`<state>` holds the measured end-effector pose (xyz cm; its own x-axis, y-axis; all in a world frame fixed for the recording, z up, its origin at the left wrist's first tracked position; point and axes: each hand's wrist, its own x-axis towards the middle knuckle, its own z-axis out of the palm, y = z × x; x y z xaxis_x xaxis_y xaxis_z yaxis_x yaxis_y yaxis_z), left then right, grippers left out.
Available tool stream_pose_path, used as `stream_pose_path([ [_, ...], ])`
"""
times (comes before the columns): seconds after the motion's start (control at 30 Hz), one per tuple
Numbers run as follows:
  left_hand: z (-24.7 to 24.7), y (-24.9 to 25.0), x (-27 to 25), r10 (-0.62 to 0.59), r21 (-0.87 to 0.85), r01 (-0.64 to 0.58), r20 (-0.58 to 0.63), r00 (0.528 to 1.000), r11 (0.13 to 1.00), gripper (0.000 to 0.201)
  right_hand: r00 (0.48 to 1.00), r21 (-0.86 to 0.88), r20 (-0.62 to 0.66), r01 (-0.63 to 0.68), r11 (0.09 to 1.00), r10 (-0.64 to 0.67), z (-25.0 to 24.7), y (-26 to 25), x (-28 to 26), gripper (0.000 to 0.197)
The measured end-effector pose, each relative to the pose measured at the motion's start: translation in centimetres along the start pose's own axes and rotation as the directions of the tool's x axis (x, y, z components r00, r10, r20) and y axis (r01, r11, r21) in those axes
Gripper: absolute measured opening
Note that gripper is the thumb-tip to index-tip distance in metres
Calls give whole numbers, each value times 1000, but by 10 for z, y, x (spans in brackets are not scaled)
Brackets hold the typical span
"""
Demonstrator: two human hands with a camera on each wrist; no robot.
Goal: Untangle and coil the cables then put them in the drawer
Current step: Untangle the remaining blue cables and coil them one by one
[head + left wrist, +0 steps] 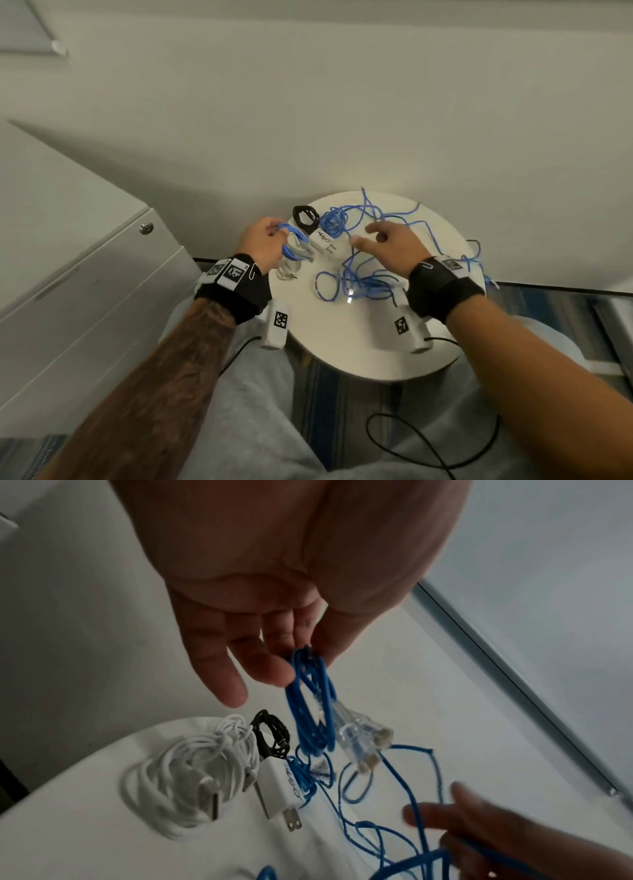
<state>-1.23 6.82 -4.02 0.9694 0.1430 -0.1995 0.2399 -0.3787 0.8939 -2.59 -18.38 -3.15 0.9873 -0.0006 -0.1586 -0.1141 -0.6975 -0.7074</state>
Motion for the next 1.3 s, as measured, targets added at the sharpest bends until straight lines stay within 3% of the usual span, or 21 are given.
stream_pose_path([
  [0.07, 4, 6, 4, -27, 17, 26, 26, 999, 1000, 16, 996, -84, 86, 1, 996, 6, 20, 3, 3, 44],
  [0.13, 5, 10, 8, -51, 12, 51, 27, 998, 999, 16, 994, -129, 111, 29, 991, -15, 34, 6, 6, 25],
  [0.2, 3, 13, 12, -72, -13, 72, 11, 997, 997, 14, 991, -91, 111, 80, 993, -69, 39, 11, 8, 14],
  [0.33, 2, 15, 20, -85, -47, 83, -27, 996, 995, 14, 991, 40, 33, 129, 991, -130, 30, 13, 5, 31],
  [0.43, 3, 10, 23, -116, -85, 113, -39, 992, 990, 16, 994, -194, 75, 94, 976, -81, 35, 8, -1, 51],
  [0.53, 5, 7, 24, -170, -151, 165, -19, 985, 975, 19, 994, -305, 105, 70, 950, -39, 46, 8, -2, 45],
  [0.7, 5, 6, 23, -201, -231, 189, -31, 979, 954, 19, 997, -136, 36, 75, 988, -70, 58, 9, -4, 18],
  [0.83, 2, 3, 25, -186, -222, 171, -46, 982, 960, 19, 946, 181, -290, 202, 962, -144, 42, 5, -14, 19],
  [0.9, 2, 2, 27, -155, -196, 144, -38, 987, 970, 21, 915, 311, -380, 261, 914, -132, 27, 3, -20, 21],
  [1.1, 27, 17, 38, 6, 27, -6, -1, 1000, 1000, 16, 911, 499, -408, 275, 822, -57, -1, 5, -22, 26],
  [1.3, 62, 41, 65, 57, 271, -116, 216, 975, 956, 7, 898, 527, -440, 265, 807, -7, -15, 7, -18, 31],
])
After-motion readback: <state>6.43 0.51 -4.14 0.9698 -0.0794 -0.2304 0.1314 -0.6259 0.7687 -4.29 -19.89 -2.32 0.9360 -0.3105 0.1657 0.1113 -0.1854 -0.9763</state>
